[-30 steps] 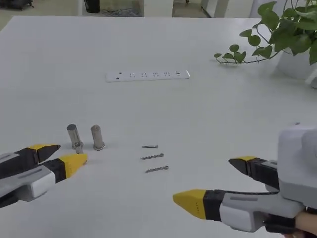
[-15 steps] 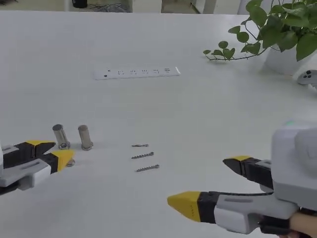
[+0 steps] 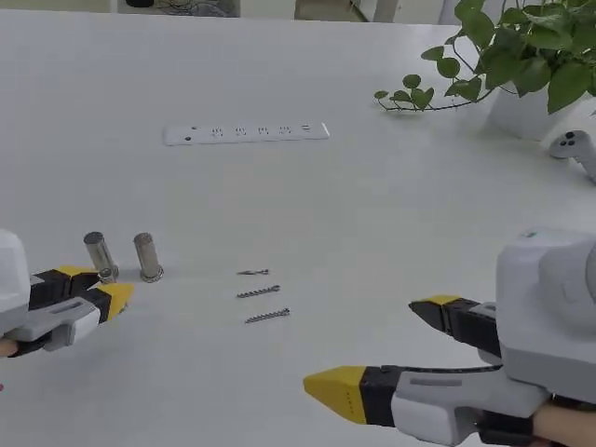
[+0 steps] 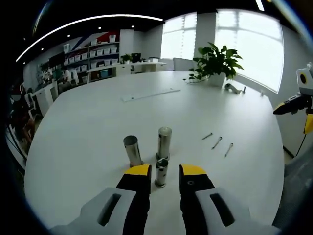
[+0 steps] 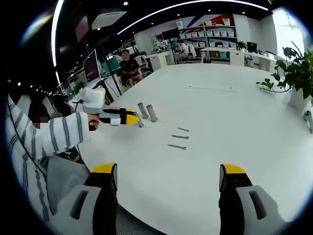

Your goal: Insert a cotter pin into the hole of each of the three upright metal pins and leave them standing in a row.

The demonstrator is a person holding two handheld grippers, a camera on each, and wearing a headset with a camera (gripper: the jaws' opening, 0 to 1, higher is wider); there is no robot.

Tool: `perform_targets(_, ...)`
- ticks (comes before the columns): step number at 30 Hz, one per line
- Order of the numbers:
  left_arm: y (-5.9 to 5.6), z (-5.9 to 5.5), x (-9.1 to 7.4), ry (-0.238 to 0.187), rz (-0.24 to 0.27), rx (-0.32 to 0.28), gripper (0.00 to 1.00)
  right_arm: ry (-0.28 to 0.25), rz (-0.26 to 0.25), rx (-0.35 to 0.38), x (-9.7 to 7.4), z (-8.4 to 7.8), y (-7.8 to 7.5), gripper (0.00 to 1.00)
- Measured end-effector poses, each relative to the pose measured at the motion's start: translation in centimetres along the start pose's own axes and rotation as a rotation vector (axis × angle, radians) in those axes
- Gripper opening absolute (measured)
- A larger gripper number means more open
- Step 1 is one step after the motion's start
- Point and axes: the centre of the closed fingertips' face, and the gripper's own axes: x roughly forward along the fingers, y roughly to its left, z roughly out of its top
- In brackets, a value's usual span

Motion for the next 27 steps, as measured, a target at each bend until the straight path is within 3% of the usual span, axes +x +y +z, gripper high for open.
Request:
perform_targets(20,0.18,-0.79,0.73,0.027,0.02,0.032,0.05,0.004,0.015,0.001,0.34,-0.12,0.4,0.83)
perform_targets(27,0.08,-0.82,0.73,0.02,0.008,0.055,0.05,-0.001,0.016,-0.002,0.23,-0.05,0.41,0.83)
